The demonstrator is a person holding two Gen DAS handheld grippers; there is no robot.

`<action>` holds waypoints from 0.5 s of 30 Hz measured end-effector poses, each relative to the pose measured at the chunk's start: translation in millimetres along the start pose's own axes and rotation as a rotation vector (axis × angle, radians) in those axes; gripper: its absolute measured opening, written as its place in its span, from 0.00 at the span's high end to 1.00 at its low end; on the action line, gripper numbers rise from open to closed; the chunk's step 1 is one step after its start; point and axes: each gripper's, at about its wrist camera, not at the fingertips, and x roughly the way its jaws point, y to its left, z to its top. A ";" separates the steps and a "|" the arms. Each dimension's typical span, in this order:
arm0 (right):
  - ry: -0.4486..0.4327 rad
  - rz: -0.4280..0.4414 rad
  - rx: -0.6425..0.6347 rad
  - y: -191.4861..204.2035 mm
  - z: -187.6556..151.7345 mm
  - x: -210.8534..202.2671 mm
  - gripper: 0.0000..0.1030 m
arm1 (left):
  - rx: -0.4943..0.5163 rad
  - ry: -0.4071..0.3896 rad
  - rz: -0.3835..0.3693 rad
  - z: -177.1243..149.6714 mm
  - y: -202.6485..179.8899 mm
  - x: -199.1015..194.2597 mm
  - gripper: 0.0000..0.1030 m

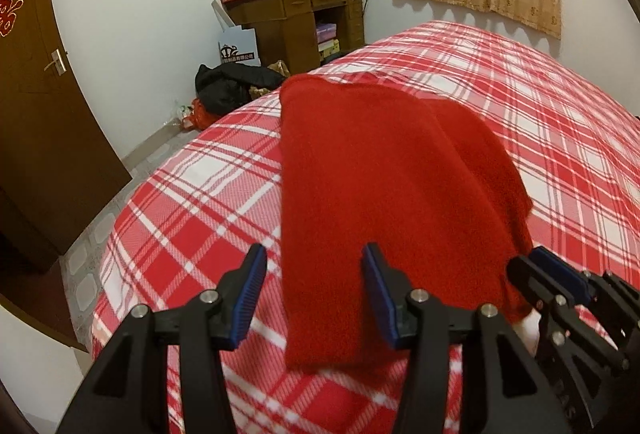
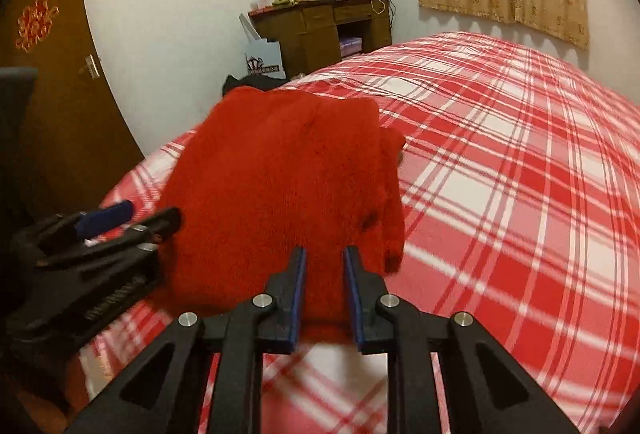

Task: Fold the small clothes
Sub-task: 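Open both tools and release the folded sweater onto the bedspread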

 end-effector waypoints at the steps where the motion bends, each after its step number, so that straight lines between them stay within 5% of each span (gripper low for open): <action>1: 0.000 0.002 0.008 0.0 -3.5 -5.1 0.75 | 0.001 0.004 -0.001 -2.2 -1.8 -1.3 0.48; 6: -0.018 -0.008 0.034 -1.9 -18.9 -33.6 0.52 | 0.016 0.008 -0.010 -14.2 -10.4 -15.5 0.38; 15: -0.077 -0.108 0.067 -13.4 -21.5 -87.0 0.51 | 0.012 -0.076 -0.005 -11.6 -18.4 -58.5 0.11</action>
